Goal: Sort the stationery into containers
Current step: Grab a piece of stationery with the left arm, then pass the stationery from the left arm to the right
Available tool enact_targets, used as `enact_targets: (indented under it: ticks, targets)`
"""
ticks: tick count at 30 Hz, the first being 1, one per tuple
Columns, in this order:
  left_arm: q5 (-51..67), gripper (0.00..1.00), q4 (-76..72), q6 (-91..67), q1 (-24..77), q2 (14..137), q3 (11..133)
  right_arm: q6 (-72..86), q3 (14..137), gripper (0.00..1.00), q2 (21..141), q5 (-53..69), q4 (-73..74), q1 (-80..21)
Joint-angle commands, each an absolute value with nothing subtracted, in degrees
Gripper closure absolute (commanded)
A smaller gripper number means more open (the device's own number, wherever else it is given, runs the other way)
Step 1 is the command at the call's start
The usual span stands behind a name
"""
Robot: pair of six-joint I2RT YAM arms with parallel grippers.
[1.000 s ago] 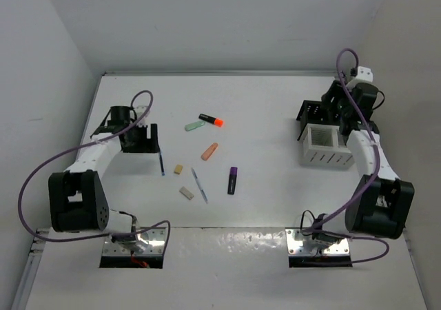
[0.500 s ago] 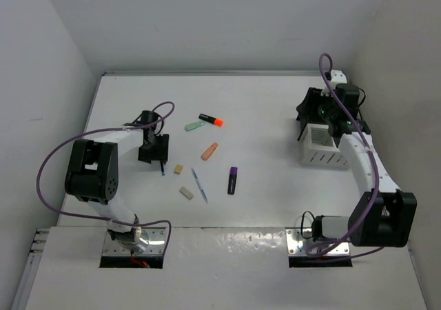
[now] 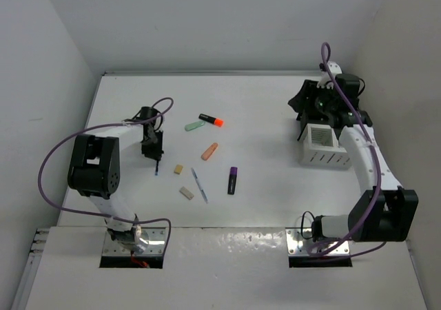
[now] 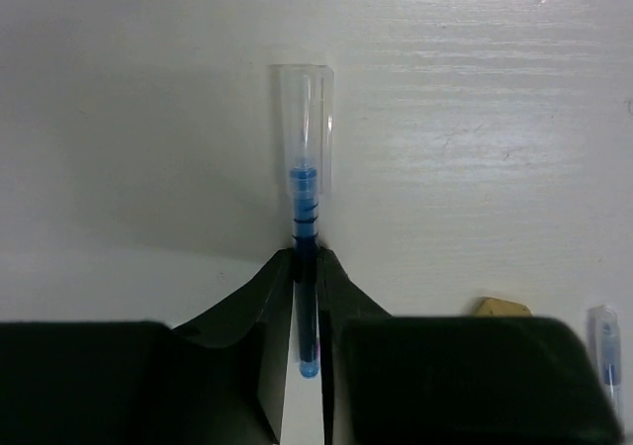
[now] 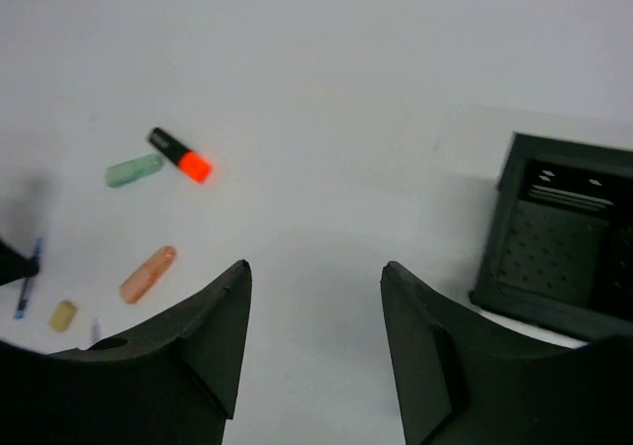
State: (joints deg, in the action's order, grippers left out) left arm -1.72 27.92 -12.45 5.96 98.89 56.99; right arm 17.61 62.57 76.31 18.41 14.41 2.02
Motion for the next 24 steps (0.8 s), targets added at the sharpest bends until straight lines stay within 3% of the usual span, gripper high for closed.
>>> enact_targets:
  ticks: [1, 5, 14, 24]
  targets:
    - [3.7, 0.81, 27.3, -11.1, 3.7, 101.7, 56.4, 19.1, 68.5, 0.45, 78.0, 28.5, 14.9, 0.5]
    - [9.7, 0.91, 25.3, -9.4, 1.7, 95.7, 56.8, 23.6, 71.2, 0.45, 80.1, 30.2, 14.7, -4.5]
    - [28.3, 0.94, 10.5, -13.8, 2.0, 69.3, 57.0, 35.7, 79.9, 0.37, 85.8, 34.3, 9.2, -12.1]
    - [42.0, 0.93, -6.0, -31.2, 12.7, 65.1, 57.5, 43.1, 88.0, 0.23, 91.8, 40.3, -2.7, -17.6]
